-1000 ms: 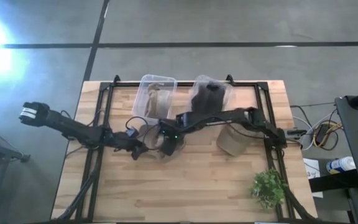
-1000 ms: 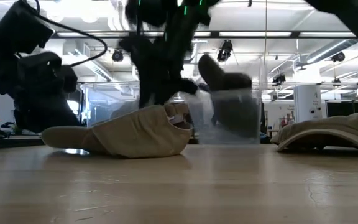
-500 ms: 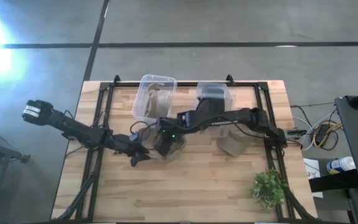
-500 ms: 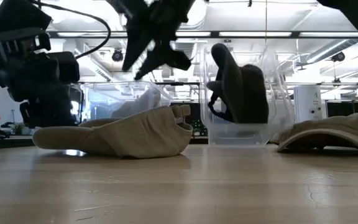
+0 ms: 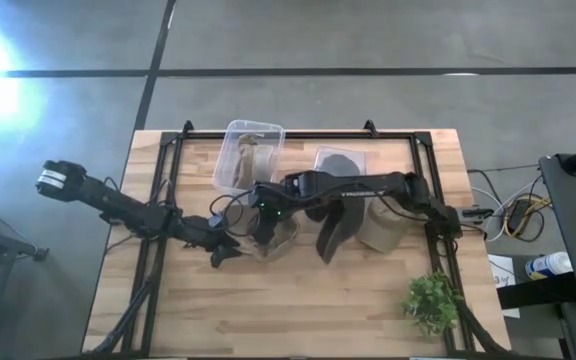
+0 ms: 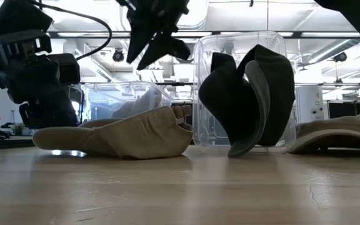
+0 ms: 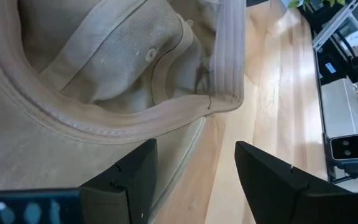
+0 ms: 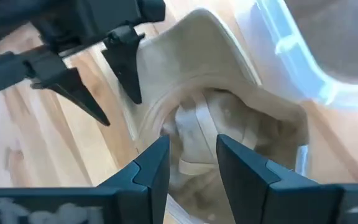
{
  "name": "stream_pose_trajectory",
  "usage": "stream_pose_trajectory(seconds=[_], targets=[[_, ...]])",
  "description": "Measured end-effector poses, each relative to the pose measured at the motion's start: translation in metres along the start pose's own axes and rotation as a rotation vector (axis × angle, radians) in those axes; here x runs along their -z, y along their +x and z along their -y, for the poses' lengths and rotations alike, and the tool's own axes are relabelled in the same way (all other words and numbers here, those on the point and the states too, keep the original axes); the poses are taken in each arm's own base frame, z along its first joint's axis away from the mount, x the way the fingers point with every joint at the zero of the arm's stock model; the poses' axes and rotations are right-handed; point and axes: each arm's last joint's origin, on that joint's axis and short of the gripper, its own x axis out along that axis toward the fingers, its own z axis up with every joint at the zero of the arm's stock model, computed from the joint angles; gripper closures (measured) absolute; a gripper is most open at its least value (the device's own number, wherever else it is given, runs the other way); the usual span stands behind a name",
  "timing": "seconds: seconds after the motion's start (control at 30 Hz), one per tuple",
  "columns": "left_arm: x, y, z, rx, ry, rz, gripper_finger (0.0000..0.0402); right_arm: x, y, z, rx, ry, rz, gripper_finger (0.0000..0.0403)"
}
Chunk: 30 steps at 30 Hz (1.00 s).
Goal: Pick & Place hat
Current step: Adjust the transparent bin on the table
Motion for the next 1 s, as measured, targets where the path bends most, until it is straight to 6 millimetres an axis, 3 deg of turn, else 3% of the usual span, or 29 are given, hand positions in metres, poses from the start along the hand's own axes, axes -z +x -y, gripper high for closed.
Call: stream_pose_trajectory(seconds=[0.07, 0.23, 0.47, 0.63, 0.8, 1.0], targets=[[0.0, 0.0, 0.0, -0.003, -0.001, -0.003, 0.0193, -0.003, -0.012, -0.002, 0.002, -0.041, 0.034, 0.0275], [0.001, 0.001, -0.001, -0.008, -0.002, -0.006, 0.0193, -0.006, -0.073, -0.001, 0.122, -0.192, 0.046, 0.0275], [0.001, 0.001, -0.001, -0.012, -0.001, -0.009, 0.0193, 0.028, -0.135, 0.017, 0.341, -0.259, -0.07, 0.0268], [0.001, 0.001, -0.002, -0.016, 0.0, -0.002, 0.0193, 0.039, -0.171, 0.024, 0.432, -0.298, -0.002, 0.0234], [0.001, 0.002, -0.002, -0.018, 0.002, -0.003, 0.0193, 0.047, -0.179, 0.03, 0.459, -0.375, -0.014, 0.0187], [0.002, 0.002, -0.003, -0.025, 0.001, -0.01, 0.0193, 0.062, -0.145, 0.033, 0.511, -0.491, -0.16, 0.0142]])
